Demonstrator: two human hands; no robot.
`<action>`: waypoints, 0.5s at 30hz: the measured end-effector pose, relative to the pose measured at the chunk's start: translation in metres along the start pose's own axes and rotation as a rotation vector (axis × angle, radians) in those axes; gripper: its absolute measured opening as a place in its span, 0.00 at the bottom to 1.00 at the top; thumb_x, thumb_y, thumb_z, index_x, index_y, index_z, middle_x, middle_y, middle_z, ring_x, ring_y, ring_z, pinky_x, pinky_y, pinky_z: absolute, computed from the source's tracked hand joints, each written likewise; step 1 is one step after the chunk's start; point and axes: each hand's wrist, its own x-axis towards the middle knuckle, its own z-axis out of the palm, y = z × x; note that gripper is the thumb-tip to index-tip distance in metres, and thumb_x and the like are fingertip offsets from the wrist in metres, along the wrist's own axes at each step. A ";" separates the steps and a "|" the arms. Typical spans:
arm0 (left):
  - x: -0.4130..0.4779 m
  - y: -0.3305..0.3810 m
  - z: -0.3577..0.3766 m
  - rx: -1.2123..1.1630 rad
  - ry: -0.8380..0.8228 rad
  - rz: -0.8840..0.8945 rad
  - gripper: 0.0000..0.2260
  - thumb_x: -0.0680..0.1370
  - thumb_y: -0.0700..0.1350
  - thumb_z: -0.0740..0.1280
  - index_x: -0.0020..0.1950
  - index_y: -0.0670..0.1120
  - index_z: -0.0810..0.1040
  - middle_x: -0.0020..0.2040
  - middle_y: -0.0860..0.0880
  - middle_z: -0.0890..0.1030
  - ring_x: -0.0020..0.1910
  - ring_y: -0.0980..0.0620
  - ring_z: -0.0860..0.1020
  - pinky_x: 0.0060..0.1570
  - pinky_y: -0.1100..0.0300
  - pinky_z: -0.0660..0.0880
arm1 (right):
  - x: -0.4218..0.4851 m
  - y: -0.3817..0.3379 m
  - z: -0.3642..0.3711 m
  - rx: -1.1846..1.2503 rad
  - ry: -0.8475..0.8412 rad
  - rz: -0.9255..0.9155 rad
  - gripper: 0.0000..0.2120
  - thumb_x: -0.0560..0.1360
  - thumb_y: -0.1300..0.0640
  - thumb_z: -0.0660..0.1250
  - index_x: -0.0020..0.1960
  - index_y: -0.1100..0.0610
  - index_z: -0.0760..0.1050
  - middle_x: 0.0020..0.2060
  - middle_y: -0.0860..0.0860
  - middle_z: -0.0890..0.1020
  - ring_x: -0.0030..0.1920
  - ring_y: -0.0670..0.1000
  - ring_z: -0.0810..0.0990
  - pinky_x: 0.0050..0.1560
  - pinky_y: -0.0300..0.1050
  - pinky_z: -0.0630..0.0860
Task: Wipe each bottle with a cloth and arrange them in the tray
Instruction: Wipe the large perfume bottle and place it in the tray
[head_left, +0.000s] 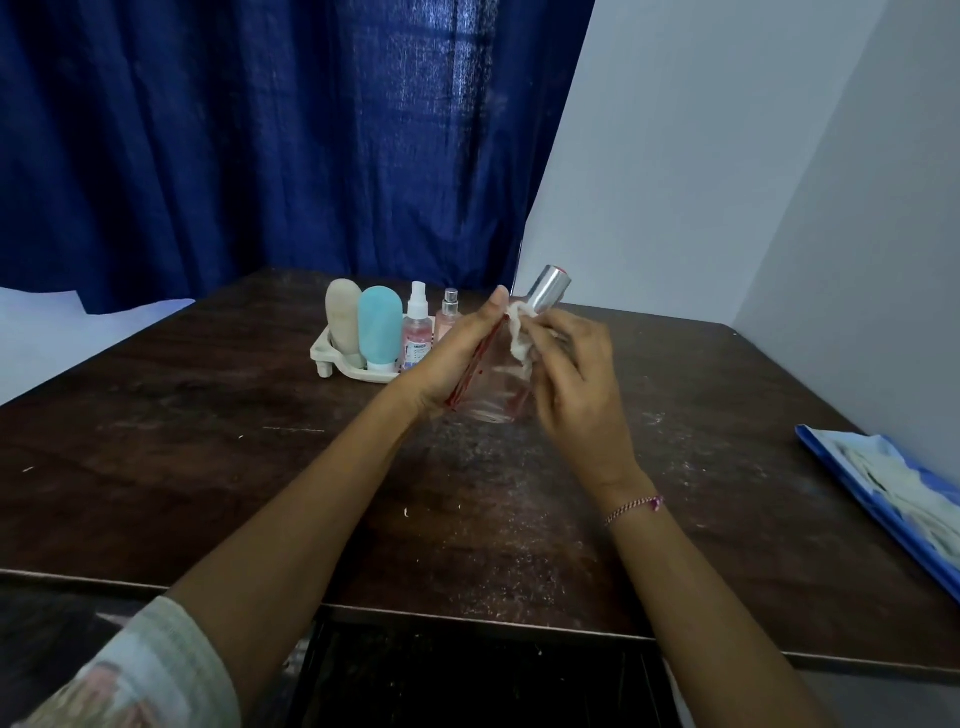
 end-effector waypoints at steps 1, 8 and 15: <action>-0.001 0.000 0.001 0.023 0.000 0.004 0.19 0.81 0.56 0.49 0.52 0.49 0.76 0.45 0.50 0.84 0.45 0.54 0.82 0.43 0.62 0.79 | 0.000 -0.001 0.001 -0.005 -0.009 -0.013 0.17 0.80 0.59 0.55 0.63 0.68 0.72 0.59 0.56 0.69 0.59 0.54 0.69 0.66 0.34 0.62; -0.002 -0.001 -0.001 0.010 -0.034 0.079 0.37 0.52 0.72 0.72 0.53 0.50 0.76 0.45 0.52 0.85 0.47 0.55 0.83 0.43 0.62 0.79 | -0.001 0.011 -0.003 0.030 0.026 0.107 0.13 0.75 0.68 0.63 0.59 0.68 0.74 0.55 0.61 0.76 0.57 0.52 0.72 0.62 0.37 0.68; 0.001 -0.003 -0.004 0.096 -0.003 0.085 0.39 0.50 0.73 0.73 0.54 0.52 0.76 0.46 0.53 0.85 0.48 0.55 0.83 0.45 0.63 0.78 | -0.003 0.009 -0.002 0.032 0.001 0.040 0.15 0.74 0.68 0.64 0.60 0.65 0.72 0.55 0.59 0.76 0.57 0.53 0.71 0.62 0.36 0.66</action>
